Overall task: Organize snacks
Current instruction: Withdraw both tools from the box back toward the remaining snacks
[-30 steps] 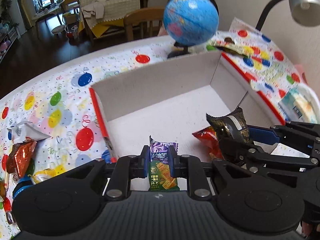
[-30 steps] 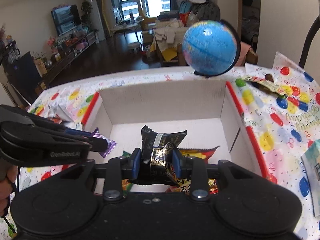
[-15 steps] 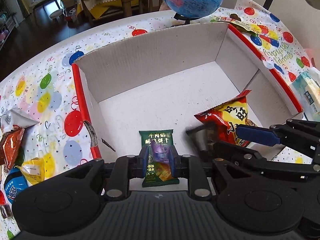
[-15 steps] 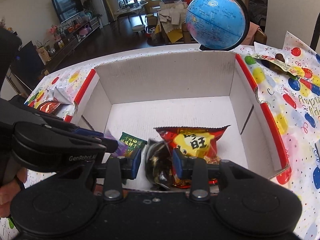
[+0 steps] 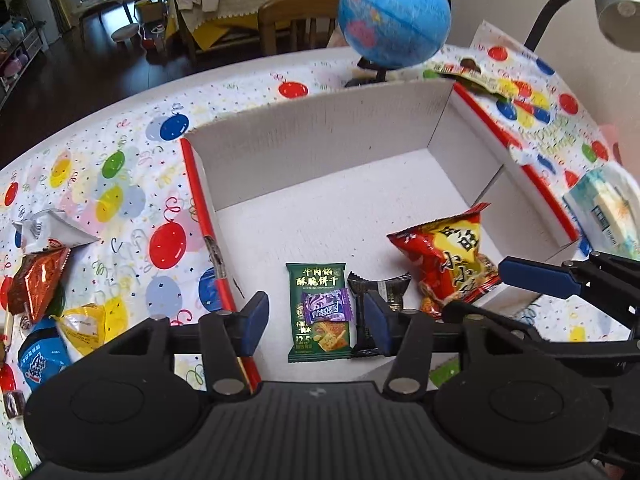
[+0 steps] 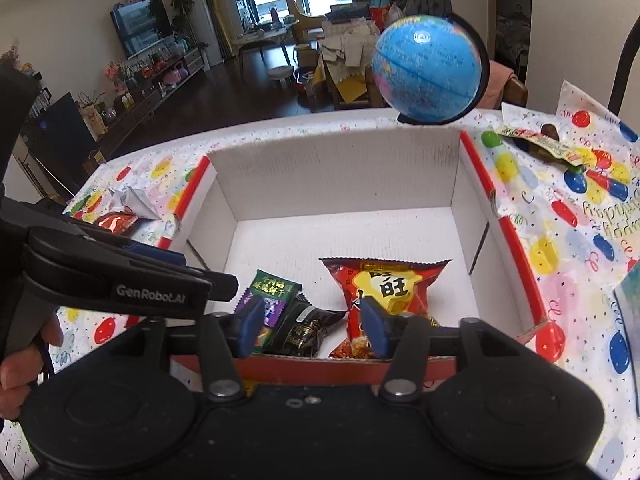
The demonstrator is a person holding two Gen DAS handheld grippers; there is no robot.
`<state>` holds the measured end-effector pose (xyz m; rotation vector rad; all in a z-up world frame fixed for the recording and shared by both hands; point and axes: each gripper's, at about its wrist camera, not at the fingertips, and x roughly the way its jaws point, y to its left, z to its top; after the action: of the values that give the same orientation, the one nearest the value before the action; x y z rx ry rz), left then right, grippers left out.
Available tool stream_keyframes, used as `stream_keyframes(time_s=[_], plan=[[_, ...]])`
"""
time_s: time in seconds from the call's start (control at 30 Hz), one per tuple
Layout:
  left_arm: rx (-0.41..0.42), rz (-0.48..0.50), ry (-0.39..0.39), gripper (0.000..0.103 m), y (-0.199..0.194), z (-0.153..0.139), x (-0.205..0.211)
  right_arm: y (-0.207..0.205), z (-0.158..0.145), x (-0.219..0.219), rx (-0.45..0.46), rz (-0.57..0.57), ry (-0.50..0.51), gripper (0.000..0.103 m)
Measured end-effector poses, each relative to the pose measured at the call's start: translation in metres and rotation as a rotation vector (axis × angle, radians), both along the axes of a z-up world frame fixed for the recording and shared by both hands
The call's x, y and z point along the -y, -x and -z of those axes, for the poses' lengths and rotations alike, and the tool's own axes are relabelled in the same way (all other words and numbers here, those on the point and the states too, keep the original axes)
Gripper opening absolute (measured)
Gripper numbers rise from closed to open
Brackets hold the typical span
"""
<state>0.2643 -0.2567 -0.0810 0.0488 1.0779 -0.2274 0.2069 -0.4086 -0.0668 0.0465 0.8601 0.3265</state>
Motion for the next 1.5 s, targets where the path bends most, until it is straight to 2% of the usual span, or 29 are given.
stream_keyframes(time_s=[0.07,0.17,0.27,0.33,0.67,0.73,0.8,0.93,1.07,1.27,1.33,1.4,1.5], plan=[[0.019,0.002,0.013,0.062,0.006,-0.007,-0.002,0.005,-0.005,-0.001,0.016,-0.001,-0.002,0.065],[0.043,0.007,0.025,0.063,0.016,-0.018,-0.006,0.011,-0.013,-0.004,0.034,-0.004,-0.008,0.067],[0.065,0.004,0.031,0.064,0.025,-0.028,-0.014,0.019,-0.021,-0.008,0.055,-0.005,-0.011,0.074],[0.083,0.001,0.032,0.064,0.031,-0.035,-0.020,0.025,-0.026,-0.012,0.075,-0.014,-0.010,0.083],[0.144,0.014,0.086,0.068,0.066,-0.060,-0.065,0.057,-0.048,-0.049,0.142,-0.009,0.002,0.090],[0.152,0.007,0.101,0.069,0.073,-0.064,-0.076,0.062,-0.052,-0.057,0.148,-0.001,-0.005,0.097],[0.151,0.001,0.118,0.071,0.080,-0.066,-0.089,0.069,-0.054,-0.066,0.157,0.009,-0.012,0.100],[0.154,-0.021,0.142,0.080,0.093,-0.070,-0.116,0.080,-0.055,-0.085,0.167,0.009,-0.024,0.101],[0.155,-0.045,0.161,0.082,0.108,-0.071,-0.144,0.091,-0.056,-0.108,0.172,0.000,-0.028,0.102],[0.163,-0.070,0.153,0.094,0.126,-0.070,-0.183,0.102,-0.056,-0.141,0.172,-0.010,-0.037,0.102],[0.152,-0.082,0.163,0.102,0.131,-0.068,-0.197,0.104,-0.056,-0.152,0.171,-0.015,-0.040,0.102],[0.136,-0.097,0.182,0.102,0.136,-0.065,-0.213,0.109,-0.055,-0.166,0.171,-0.022,-0.040,0.102],[0.138,-0.119,0.163,0.102,0.145,-0.063,-0.234,0.116,-0.052,-0.184,0.166,-0.030,-0.040,0.102]])
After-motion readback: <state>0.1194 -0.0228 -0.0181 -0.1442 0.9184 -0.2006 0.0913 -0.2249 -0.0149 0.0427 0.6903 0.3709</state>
